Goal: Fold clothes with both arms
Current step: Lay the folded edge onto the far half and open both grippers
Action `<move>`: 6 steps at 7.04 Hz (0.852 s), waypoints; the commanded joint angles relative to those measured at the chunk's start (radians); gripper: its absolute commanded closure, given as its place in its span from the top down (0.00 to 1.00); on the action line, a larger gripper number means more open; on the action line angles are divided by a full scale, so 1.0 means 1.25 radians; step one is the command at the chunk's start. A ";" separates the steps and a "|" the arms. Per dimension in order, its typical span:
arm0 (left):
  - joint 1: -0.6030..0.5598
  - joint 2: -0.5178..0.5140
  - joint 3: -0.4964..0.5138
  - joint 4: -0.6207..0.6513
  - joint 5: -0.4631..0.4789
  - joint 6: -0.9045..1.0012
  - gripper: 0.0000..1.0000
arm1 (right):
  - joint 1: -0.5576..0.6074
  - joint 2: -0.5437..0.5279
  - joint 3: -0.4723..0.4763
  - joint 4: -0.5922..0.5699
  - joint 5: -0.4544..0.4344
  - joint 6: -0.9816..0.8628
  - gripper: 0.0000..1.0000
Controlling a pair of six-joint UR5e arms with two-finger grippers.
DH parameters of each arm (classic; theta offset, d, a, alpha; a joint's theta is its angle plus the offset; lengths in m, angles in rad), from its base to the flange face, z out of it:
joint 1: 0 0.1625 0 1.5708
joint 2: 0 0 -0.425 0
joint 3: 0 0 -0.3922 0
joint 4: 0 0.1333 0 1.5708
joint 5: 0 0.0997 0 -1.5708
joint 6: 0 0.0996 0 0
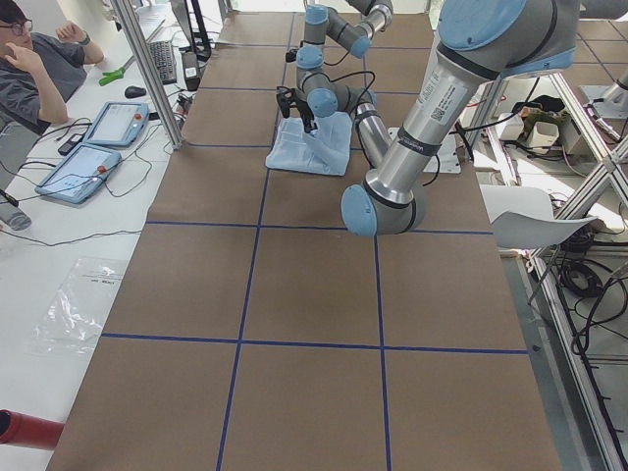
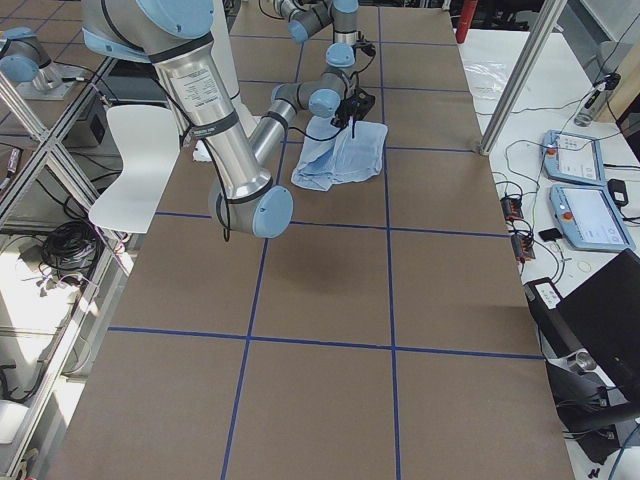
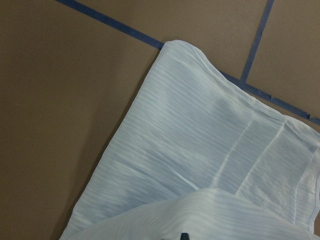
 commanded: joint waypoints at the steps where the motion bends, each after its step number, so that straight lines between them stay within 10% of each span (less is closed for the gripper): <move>1: -0.014 -0.009 0.087 -0.088 0.000 -0.003 0.00 | 0.016 0.041 -0.077 0.001 0.000 -0.006 0.00; 6: -0.048 -0.069 0.255 -0.204 0.001 -0.008 0.00 | 0.045 0.088 -0.257 0.141 -0.002 -0.024 0.00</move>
